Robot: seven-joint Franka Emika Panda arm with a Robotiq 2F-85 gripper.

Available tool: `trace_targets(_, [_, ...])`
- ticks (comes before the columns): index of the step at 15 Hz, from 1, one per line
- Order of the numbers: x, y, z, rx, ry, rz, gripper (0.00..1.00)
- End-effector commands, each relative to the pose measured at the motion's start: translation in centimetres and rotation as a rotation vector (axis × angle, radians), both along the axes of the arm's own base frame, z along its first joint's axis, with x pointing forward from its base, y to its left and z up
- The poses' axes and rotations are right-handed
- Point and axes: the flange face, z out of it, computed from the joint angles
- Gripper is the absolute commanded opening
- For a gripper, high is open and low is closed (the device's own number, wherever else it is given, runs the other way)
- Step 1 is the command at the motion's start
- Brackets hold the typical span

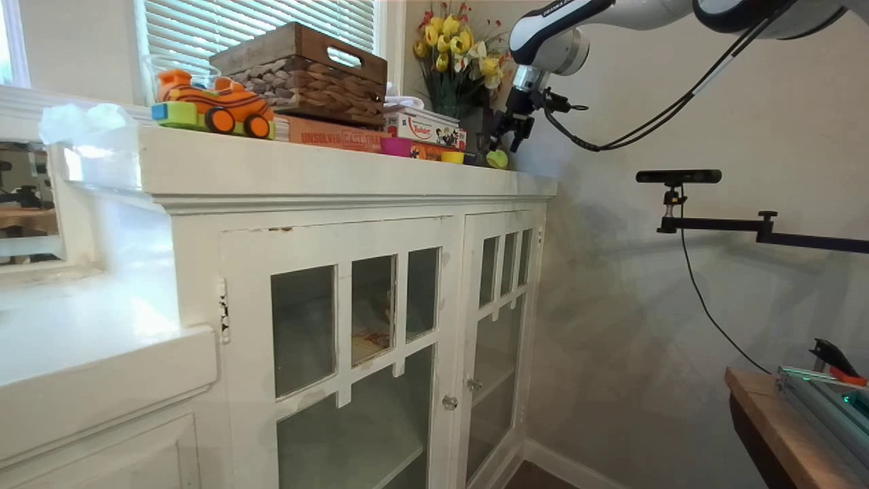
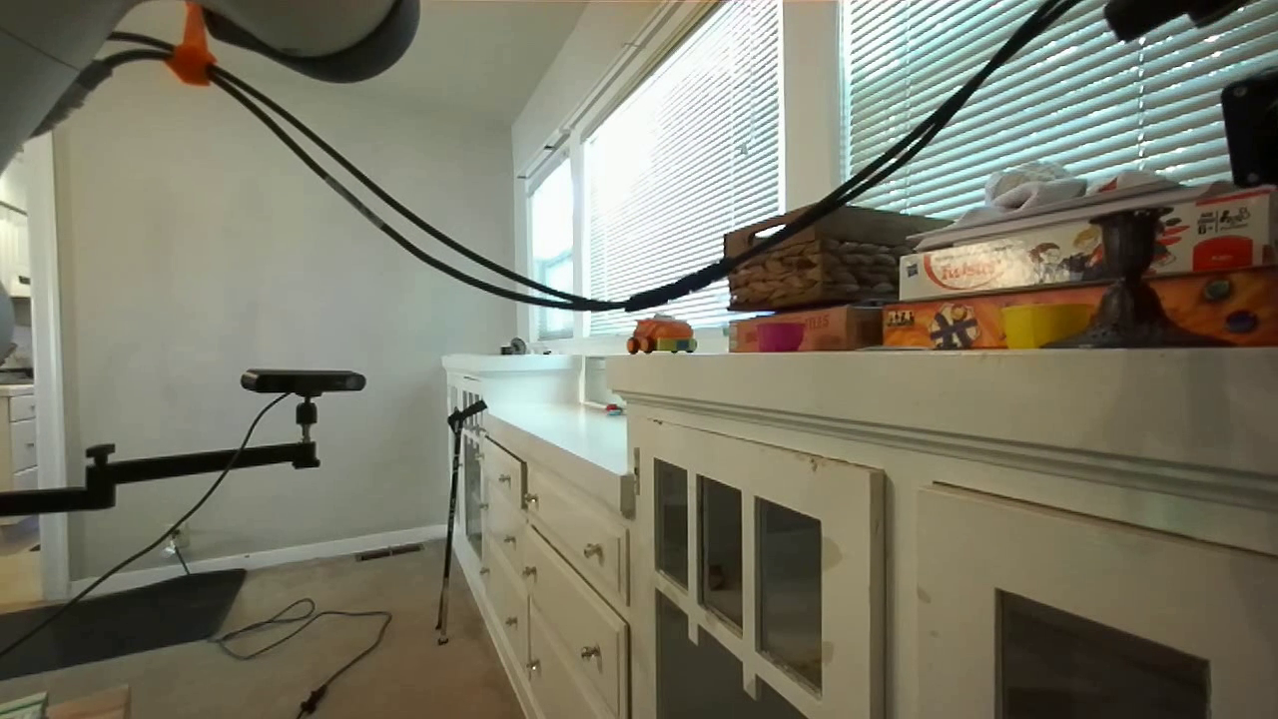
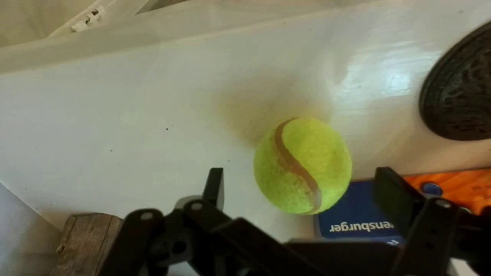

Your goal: Put the tennis ball on top of the candle holder then put the towel in the basket.

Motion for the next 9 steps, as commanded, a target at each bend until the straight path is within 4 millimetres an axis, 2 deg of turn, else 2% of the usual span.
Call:
trace_targets(1, [1.1, -0.7, -0.5, -0.014, 0.016, 0.033, 0.94])
trace_targets(2, [1.2, -0.8, -0.6, -0.015, 0.018, 0.035, 0.74])
trace_targets(5, [1.6, -0.9, -0.9, -0.012, 0.021, 0.041, 0.5])
trace_targets(7, [1.6, -0.8, -0.4, -0.017, 0.024, 0.043, 0.4])
trace_targets(9, [1.0, -0.4, 1.1, -0.017, 0.038, 0.047, 0.38])
